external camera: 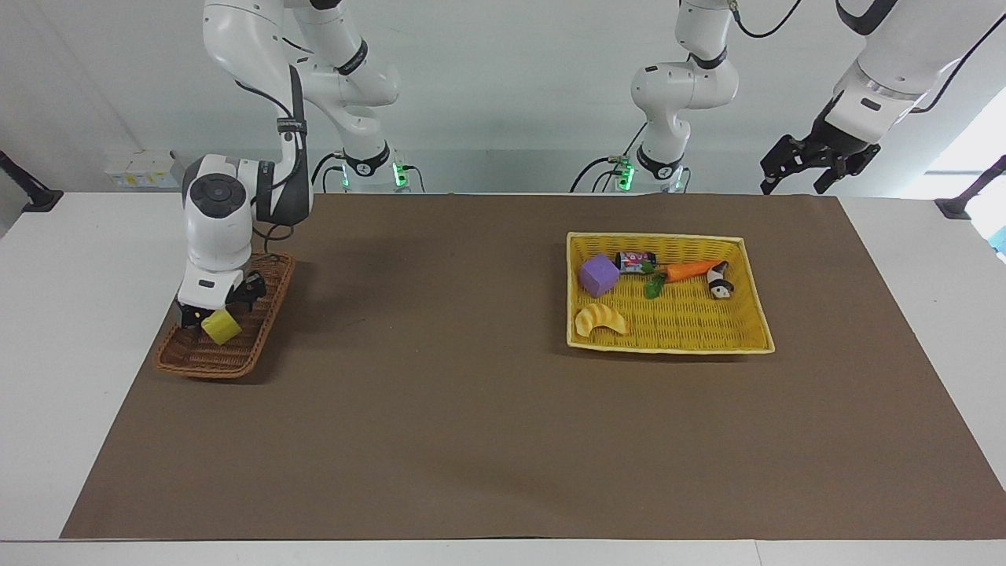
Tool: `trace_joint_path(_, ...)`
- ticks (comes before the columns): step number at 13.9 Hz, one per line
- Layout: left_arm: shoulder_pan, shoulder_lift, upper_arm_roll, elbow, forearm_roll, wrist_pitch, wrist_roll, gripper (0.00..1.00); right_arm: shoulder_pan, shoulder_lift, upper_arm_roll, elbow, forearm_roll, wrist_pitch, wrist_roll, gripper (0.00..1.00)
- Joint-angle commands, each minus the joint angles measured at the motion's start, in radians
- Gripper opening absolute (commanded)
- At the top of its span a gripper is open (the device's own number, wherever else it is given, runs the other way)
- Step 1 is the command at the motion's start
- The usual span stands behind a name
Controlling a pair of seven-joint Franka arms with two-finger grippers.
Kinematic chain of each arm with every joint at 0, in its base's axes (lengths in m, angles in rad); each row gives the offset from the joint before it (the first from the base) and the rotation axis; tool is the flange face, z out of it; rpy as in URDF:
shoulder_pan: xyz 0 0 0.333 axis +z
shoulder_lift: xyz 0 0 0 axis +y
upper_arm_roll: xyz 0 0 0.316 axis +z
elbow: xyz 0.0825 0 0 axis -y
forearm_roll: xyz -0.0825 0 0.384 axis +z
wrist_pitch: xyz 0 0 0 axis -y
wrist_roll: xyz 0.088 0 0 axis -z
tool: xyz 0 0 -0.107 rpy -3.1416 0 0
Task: Move tape to another basket
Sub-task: 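Carry the tape with the right gripper while the left gripper withdraws, then lower the tape into the brown wicker basket and open the right gripper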
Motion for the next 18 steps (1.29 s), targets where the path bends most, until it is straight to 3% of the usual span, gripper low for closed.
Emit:
trace_joint_path(1,-0.001,-0.023,-0.002,-0.006,0.09,-0.014,0.019,1.0,0.03,-0.084,0.005,0.003,0.144,-0.107,0.034,1.0)
trace_joint_path(3,-0.001,-0.022,-0.003,-0.003,0.112,0.015,0.021,1.0,0.03,-0.101,0.008,0.037,0.217,-0.149,0.122,1.0)
trace_joint_path(6,0.002,-0.02,0.003,-0.008,0.09,0.042,0.018,1.0,0.031,-0.133,0.057,0.055,0.222,-0.178,0.312,1.0)
trace_joint_path(10,0.004,-0.022,0.003,-0.014,0.083,0.055,0.008,1.0,0.074,-0.135,0.146,0.188,0.301,-0.363,0.668,1.0)
trace_joint_path(13,0.011,-0.014,0.004,-0.008,0.049,0.066,0.015,1.0,0.064,-0.141,0.142,0.328,0.419,-0.491,0.675,1.0)
trace_joint_path(18,0.01,0.014,0.003,0.032,0.03,0.033,0.008,1.0,0.056,-0.148,0.127,0.536,0.421,-0.687,0.677,1.0)
